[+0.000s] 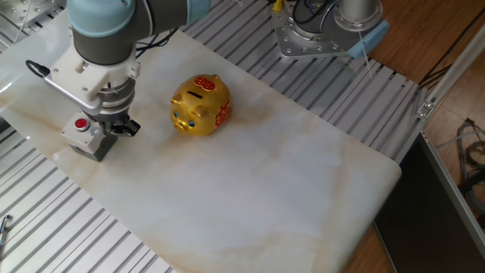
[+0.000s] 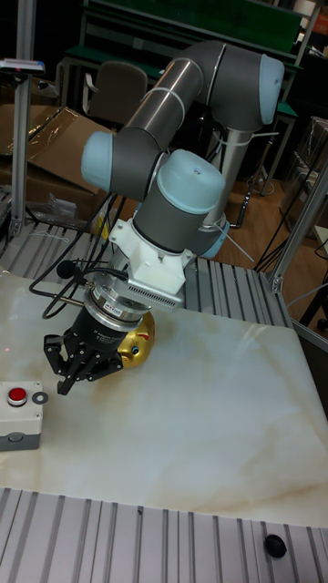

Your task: Drop coins into a piggy bank

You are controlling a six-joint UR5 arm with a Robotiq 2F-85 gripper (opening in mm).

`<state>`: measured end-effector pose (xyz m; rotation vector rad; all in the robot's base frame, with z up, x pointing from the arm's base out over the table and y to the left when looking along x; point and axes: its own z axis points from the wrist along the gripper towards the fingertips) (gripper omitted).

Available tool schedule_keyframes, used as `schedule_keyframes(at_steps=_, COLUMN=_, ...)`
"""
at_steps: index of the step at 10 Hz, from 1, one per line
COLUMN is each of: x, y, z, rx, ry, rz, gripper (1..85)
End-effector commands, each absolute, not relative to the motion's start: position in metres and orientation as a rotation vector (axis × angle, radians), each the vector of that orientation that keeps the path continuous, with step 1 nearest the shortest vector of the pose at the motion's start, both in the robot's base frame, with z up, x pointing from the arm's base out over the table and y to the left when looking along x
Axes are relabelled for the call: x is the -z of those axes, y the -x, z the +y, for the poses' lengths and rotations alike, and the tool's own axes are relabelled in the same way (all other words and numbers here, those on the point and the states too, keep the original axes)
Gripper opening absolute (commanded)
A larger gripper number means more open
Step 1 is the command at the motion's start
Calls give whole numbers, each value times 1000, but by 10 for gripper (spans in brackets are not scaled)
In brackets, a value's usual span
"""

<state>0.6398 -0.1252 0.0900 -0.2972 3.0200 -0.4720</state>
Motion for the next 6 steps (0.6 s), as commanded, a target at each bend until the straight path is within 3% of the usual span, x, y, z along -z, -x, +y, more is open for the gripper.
schedule_keyframes(at_steps=1, x=-90, y=-642, z=-131, rx=500, ry=296, rz=3014, gripper=153)
schedule_keyframes(at_steps=6, x=-88, y=-645, z=-130, rx=504, ry=288, rz=3012, gripper=270)
